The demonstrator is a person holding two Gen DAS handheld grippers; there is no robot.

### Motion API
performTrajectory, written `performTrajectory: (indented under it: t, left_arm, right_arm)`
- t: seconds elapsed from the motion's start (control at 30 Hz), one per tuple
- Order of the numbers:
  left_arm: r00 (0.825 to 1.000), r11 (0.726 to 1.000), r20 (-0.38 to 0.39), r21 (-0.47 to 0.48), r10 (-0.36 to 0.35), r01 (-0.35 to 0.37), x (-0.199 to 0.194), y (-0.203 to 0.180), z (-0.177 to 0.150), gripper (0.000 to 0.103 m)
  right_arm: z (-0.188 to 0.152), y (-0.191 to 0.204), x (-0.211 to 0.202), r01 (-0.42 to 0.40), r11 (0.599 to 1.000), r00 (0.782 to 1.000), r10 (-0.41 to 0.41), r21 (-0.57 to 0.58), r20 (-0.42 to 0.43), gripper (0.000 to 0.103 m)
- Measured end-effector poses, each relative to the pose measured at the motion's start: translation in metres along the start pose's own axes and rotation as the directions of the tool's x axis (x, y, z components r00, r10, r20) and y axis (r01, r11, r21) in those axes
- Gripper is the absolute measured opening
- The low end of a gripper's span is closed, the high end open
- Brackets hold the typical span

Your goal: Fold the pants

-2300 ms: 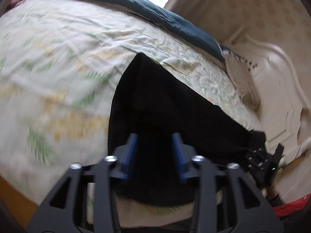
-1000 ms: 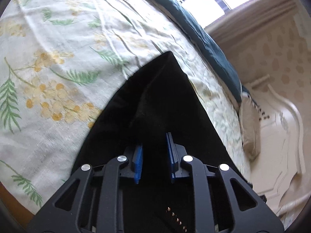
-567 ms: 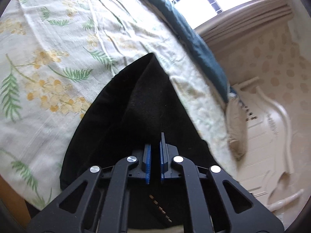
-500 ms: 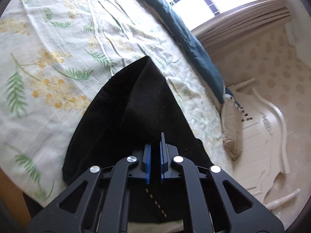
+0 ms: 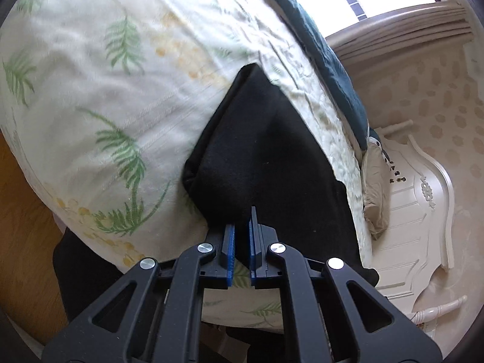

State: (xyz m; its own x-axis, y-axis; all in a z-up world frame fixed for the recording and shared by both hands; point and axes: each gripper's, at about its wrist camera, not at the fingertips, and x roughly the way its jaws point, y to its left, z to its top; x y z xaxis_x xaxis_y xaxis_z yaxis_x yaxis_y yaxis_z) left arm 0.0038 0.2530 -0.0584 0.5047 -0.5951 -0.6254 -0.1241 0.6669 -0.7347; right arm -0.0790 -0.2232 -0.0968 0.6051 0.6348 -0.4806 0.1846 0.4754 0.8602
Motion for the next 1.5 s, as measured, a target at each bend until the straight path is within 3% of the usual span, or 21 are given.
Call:
performTrajectory:
  t: [0.07,0.2,0.37,0.47,0.53,0.6,0.63,0.67,0.7,0.77,0.83,1.0,1.23,1.3,1.33,1.37,1.4,1.5]
  left_arm:
    - [1.0,0.999,0.002,0.034,0.014,-0.014,0.0,-0.005,0.0,0.007]
    - [0.997,0.979,0.037,0.19,0.068,-0.074,-0.015,-0.03,-0.005,0.008]
    - [0.99,0.932,0.105,0.342,0.089,-0.12,-0.05,-0.054,-0.016,0.013]
    - [0.982,0.924,0.176,0.36,0.063,-0.124,-0.064,-0.071,-0.014,0.05]
    - [0.976,0.916,0.211,0.38,0.051,-0.13,-0.063,-0.086,-0.014,0.065]
    - [0.974,0.902,0.222,0.41,0.044,-0.133,-0.05,-0.103,-0.013,0.068]
    - [0.975,0.9,0.217,0.417,0.038,-0.128,-0.041,-0.111,-0.012,0.071]
    - [0.978,0.902,0.206,0.416,0.031,-0.116,-0.029,-0.117,-0.011,0.072]
    - [0.982,0.906,0.187,0.411,0.024,-0.101,-0.018,-0.122,-0.01,0.072]
    - [0.988,0.91,0.151,0.405,0.026,-0.086,0.003,-0.126,-0.01,0.072]
    - [0.99,0.913,0.12,0.391,0.076,-0.117,0.028,-0.127,-0.011,0.072]
    - [0.989,0.915,0.084,0.377,0.123,-0.146,0.056,-0.121,-0.017,0.074]
    - [0.994,0.929,0.071,0.353,0.089,-0.108,0.058,-0.116,-0.016,0.082]
    - [0.994,0.934,0.077,0.344,0.076,-0.098,0.058,-0.115,-0.017,0.085]
    - [0.995,0.937,0.082,0.339,0.064,-0.088,0.058,-0.114,-0.017,0.087]
    - [0.995,0.939,0.084,0.334,0.061,-0.086,0.058,-0.113,-0.018,0.087]
    - [0.994,0.939,0.085,0.332,0.062,-0.087,0.059,-0.113,-0.018,0.087]
    - [0.994,0.935,0.088,0.34,0.07,-0.096,0.059,-0.115,-0.019,0.088]
  right_arm:
    - [0.002,0.004,0.004,-0.009,1.0,1.0,0.009,-0.011,-0.008,0.012]
    - [0.003,0.0,-0.004,-0.051,0.999,0.998,0.051,0.017,-0.021,0.019]
    - [0.011,-0.003,-0.048,0.01,1.0,0.998,-0.008,-0.024,0.06,0.039]
    - [0.024,-0.016,-0.095,0.089,0.996,0.978,-0.085,-0.013,0.189,0.053]
    - [0.041,-0.032,-0.142,0.135,0.99,0.935,-0.138,0.032,0.326,0.054]
    - [0.056,-0.049,-0.187,0.15,0.985,0.878,-0.172,0.084,0.446,0.054]
    - [0.065,-0.061,-0.219,0.159,0.979,0.822,-0.201,0.125,0.533,0.054]
    - [0.072,-0.069,-0.24,0.167,0.974,0.782,-0.226,0.155,0.581,0.054]
    - [0.082,-0.083,-0.268,0.18,0.963,0.723,-0.269,0.203,0.636,0.054]
    - [0.097,-0.105,-0.298,0.212,0.933,0.645,-0.356,0.29,0.676,0.054]
    - [0.111,-0.127,-0.315,0.212,0.908,0.608,-0.412,0.361,0.679,0.054]
    - [0.142,-0.161,-0.322,0.158,0.897,0.611,-0.417,0.412,0.673,0.054]
    - [0.17,-0.173,-0.324,0.174,0.898,0.606,-0.421,0.405,0.674,0.052]
    - [0.174,-0.169,-0.322,0.2,0.893,0.607,-0.436,0.404,0.664,0.041]
    - [0.17,-0.17,-0.325,0.205,0.893,0.613,-0.437,0.402,0.658,0.028]
    - [0.168,-0.171,-0.324,0.201,0.894,0.624,-0.431,0.4,0.651,0.024]
    - [0.168,-0.172,-0.323,0.192,0.899,0.636,-0.419,0.393,0.648,0.024]
    - [0.17,-0.174,-0.323,0.169,0.909,0.645,-0.394,0.38,0.655,0.024]
